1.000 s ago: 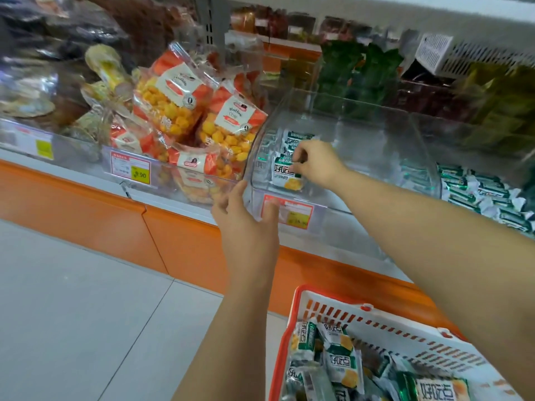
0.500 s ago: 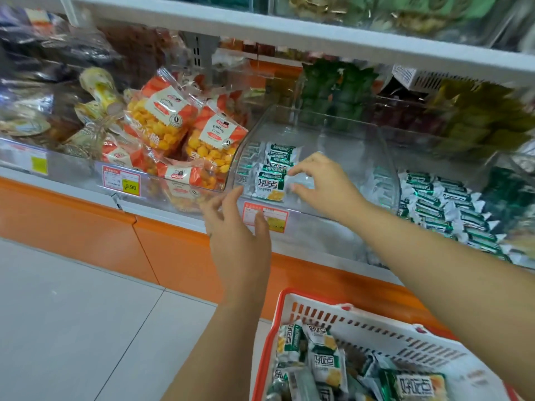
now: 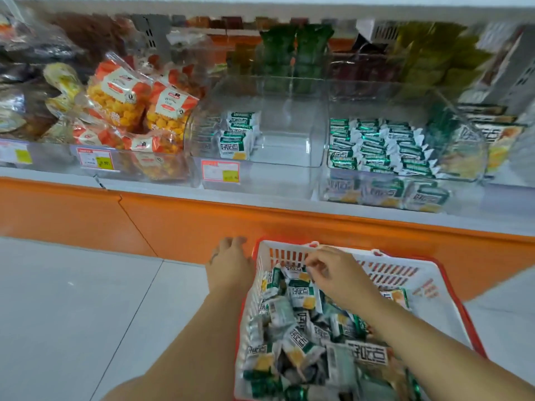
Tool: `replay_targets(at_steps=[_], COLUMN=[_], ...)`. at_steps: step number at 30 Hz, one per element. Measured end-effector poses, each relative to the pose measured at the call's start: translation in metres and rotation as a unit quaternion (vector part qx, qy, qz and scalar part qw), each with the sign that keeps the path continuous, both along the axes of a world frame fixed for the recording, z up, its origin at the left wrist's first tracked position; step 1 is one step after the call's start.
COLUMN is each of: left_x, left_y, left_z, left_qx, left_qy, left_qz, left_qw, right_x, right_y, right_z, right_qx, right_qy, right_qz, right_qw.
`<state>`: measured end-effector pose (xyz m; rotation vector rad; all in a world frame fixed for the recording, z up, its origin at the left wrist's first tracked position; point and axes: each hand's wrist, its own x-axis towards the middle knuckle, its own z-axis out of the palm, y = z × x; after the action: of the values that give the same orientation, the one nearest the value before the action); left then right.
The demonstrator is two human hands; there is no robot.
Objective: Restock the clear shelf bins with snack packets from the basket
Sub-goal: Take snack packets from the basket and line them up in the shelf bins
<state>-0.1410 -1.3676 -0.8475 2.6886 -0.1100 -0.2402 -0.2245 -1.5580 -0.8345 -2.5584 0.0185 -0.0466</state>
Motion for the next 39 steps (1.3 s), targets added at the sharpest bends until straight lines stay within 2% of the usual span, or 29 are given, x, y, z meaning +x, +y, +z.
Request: replay_targets(at_steps=[2, 4, 8, 11, 17, 20, 24, 27, 30, 32, 34, 35, 37, 39], left_x=[-0.011, -0.022, -0.015, -0.007, -0.012, -0.010, -0.008, -0.009, -0.010, -0.007, -0.007, -0.009, -0.017, -0.025], left_y=[-0.004, -0.008, -0.011, -0.014, -0.029, -0.031, -0.033, -0.027, -0.019, -0.020, -0.025, -0.028, -0.033, -0.035], left_z=[-0.016, -0.029, -0.033, -0.032, -0.032, -0.031, -0.028, -0.023, -0.012, 0.001, 0.024, 0.040, 0.073, 0.101], left_qx=[0.044, 0.086, 0.171, 0.212, 0.324, 0.340, 0.316, 0.275, 0.191, 0.104, -0.043, -0.134, -0.301, -0.397], left_qy=[0.120, 0.186, 0.182, 0.178, 0.164, 0.167, 0.176, 0.198, 0.216, 0.199, 0.167, 0.162, 0.186, 0.227], left_qz=[-0.034, -0.088, -0.138, -0.161, -0.188, -0.196, -0.187, -0.169, -0.151, -0.134, -0.085, -0.050, 0.002, 0.012], left_qw=[0.991, 0.975, 0.958, 0.947, 0.913, 0.905, 0.913, 0.925, 0.946, 0.965, 0.981, 0.976, 0.935, 0.889], right_x=[-0.011, -0.017, -0.016, -0.010, -0.005, -0.003, 0.001, 0.005, 0.012, 0.017, 0.017, 0.015, 0.003, -0.012], right_y=[-0.004, -0.006, 0.001, 0.014, 0.040, 0.041, 0.038, 0.031, 0.023, 0.017, 0.010, 0.006, -0.002, -0.007], right_z=[-0.024, -0.043, -0.070, -0.088, -0.119, -0.117, -0.109, -0.082, -0.040, -0.007, 0.028, 0.044, 0.070, 0.085], right_qx=[0.007, 0.020, 0.074, 0.100, 0.059, 0.046, 0.139, 0.202, 0.174, 0.152, 0.116, 0.097, 0.060, 0.035], right_qy=[0.134, 0.239, 0.352, 0.360, 0.301, 0.309, 0.306, 0.272, 0.218, 0.168, 0.106, 0.063, -0.019, -0.100], right_qz=[0.001, 0.010, -0.030, -0.071, -0.122, -0.122, -0.154, -0.151, -0.140, -0.133, -0.103, -0.085, -0.052, -0.022], right_qw=[0.991, 0.971, 0.932, 0.925, 0.944, 0.942, 0.929, 0.929, 0.950, 0.965, 0.982, 0.990, 0.997, 0.994])
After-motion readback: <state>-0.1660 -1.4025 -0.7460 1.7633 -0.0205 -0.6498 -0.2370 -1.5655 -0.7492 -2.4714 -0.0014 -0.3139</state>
